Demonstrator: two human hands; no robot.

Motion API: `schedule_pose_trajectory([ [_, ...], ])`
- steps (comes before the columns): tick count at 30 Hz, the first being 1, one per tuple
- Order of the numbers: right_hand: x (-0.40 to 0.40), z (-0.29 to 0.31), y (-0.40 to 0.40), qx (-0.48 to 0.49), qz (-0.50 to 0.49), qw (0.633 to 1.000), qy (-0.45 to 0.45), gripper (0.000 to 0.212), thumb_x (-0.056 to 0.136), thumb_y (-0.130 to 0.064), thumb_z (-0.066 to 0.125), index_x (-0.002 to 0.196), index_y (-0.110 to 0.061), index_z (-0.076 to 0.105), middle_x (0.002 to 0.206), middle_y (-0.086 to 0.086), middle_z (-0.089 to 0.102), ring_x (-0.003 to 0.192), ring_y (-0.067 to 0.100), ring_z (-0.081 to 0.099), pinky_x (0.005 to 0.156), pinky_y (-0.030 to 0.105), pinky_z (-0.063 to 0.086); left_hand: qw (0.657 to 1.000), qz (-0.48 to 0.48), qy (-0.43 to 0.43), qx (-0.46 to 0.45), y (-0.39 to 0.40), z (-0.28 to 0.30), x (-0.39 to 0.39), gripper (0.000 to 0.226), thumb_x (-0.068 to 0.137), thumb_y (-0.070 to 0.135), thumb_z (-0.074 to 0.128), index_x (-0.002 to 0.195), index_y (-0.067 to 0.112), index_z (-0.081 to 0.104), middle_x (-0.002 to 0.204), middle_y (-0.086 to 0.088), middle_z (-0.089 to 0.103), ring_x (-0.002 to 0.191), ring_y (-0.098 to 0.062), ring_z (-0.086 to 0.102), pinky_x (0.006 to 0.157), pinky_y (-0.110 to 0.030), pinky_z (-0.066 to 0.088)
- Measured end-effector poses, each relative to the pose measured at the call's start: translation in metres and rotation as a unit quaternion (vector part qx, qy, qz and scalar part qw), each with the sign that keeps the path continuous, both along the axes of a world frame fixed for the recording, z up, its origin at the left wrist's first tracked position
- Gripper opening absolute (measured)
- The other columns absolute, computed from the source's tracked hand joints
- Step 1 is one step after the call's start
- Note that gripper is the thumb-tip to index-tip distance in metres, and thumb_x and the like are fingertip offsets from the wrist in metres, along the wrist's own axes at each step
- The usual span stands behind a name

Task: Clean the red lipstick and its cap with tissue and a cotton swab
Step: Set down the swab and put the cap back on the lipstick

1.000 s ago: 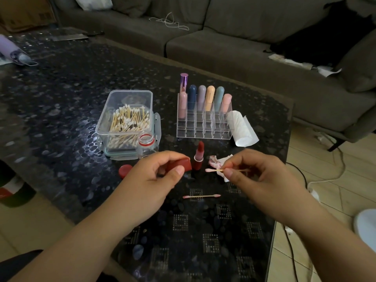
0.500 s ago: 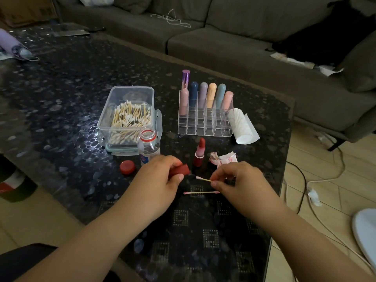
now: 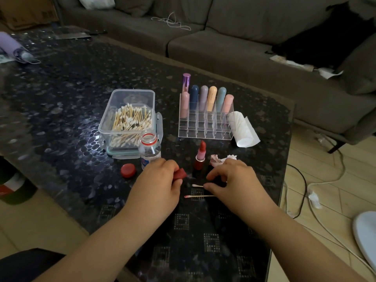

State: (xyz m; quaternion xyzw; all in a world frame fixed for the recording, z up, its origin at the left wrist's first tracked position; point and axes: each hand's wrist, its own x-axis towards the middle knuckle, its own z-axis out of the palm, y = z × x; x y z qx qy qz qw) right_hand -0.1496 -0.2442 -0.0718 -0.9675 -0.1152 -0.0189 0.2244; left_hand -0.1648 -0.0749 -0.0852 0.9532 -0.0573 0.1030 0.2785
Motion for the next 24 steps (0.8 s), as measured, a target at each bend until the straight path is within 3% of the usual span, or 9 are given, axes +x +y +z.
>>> schedule_pose_trajectory([
  [4, 0.009, 0.007, 0.003, 0.088, -0.071, 0.989, -0.092, 0.031, 0.07, -0.034, 0.077, 0.096, -0.019, 0.067, 0.085, -0.012, 0.048, 0.086, 0.008, 0.05, 0.081, 0.024, 0.041, 0.999, 0.007, -0.008, 0.038, -0.002, -0.002, -0.002, 0.02, 0.082, 0.025, 0.057, 0.101, 0.017, 0.056, 0.1, -0.001, 0.054, 0.096, -0.018, 0.051, 0.079, -0.029, 0.045],
  [6, 0.014, 0.006, 0.008, 0.116, -0.092, 0.985, -0.084, 0.041, 0.07, -0.037, 0.077, 0.104, -0.018, 0.065, 0.095, -0.01, 0.048, 0.089, 0.006, 0.05, 0.081, 0.018, 0.04, 0.998, 0.009, -0.006, 0.054, -0.003, -0.002, -0.002, 0.025, 0.084, 0.028, 0.056, 0.106, 0.019, 0.055, 0.104, 0.0, 0.053, 0.1, -0.017, 0.051, 0.082, -0.029, 0.047],
  [9, 0.022, 0.004, 0.019, 0.137, -0.098, 0.984, -0.064, 0.04, 0.072, -0.036, 0.076, 0.107, -0.02, 0.066, 0.096, -0.009, 0.045, 0.075, -0.002, 0.048, 0.07, -0.001, 0.037, 0.998, 0.013, -0.006, 0.056, -0.003, -0.002, -0.002, 0.028, 0.084, 0.03, 0.055, 0.11, 0.02, 0.054, 0.107, 0.001, 0.052, 0.102, -0.017, 0.05, 0.084, -0.029, 0.047],
  [14, 0.029, 0.0, 0.028, 0.145, -0.096, 0.983, -0.056, 0.026, 0.075, -0.032, 0.074, 0.097, -0.019, 0.07, 0.084, -0.009, 0.041, 0.078, 0.007, 0.051, 0.074, 0.017, 0.043, 0.999, 0.011, -0.017, 0.041, -0.001, -0.002, -0.002, 0.028, 0.083, 0.033, 0.057, 0.108, 0.022, 0.051, 0.107, 0.003, 0.049, 0.104, -0.016, 0.048, 0.084, -0.028, 0.046],
  [17, 0.029, 0.003, 0.025, 0.146, -0.105, 0.982, -0.051, 0.02, 0.075, -0.031, 0.074, 0.091, -0.02, 0.071, 0.082, -0.01, 0.043, 0.083, 0.009, 0.051, 0.07, 0.007, 0.039, 0.998, 0.005, -0.059, 0.025, -0.002, 0.002, -0.003, 0.026, 0.081, 0.031, 0.06, 0.104, 0.02, 0.053, 0.102, 0.003, 0.05, 0.098, -0.015, 0.049, 0.075, -0.025, 0.044],
  [21, 0.022, 0.027, 0.017, 0.18, -0.099, 0.978, -0.026, 0.018, 0.071, -0.033, 0.076, 0.083, -0.021, 0.071, 0.084, -0.004, 0.052, 0.073, 0.005, 0.048, 0.061, 0.001, 0.036, 0.994, -0.012, -0.071, -0.082, -0.005, 0.013, -0.002, 0.031, 0.073, 0.026, 0.071, 0.098, 0.018, 0.056, 0.09, 0.008, 0.05, 0.08, -0.004, 0.05, 0.065, -0.01, 0.037],
  [24, 0.008, 0.051, 0.011, 0.251, -0.068, 0.965, 0.029, 0.013, 0.067, -0.032, 0.078, 0.075, -0.024, 0.071, 0.088, 0.005, 0.061, 0.067, 0.009, 0.048, 0.057, 0.008, 0.039, 0.972, -0.029, 0.0, -0.234, -0.011, 0.024, -0.006, 0.034, 0.068, 0.031, 0.074, 0.093, 0.028, 0.052, 0.089, 0.014, 0.054, 0.08, 0.002, 0.052, 0.069, -0.002, 0.037],
])
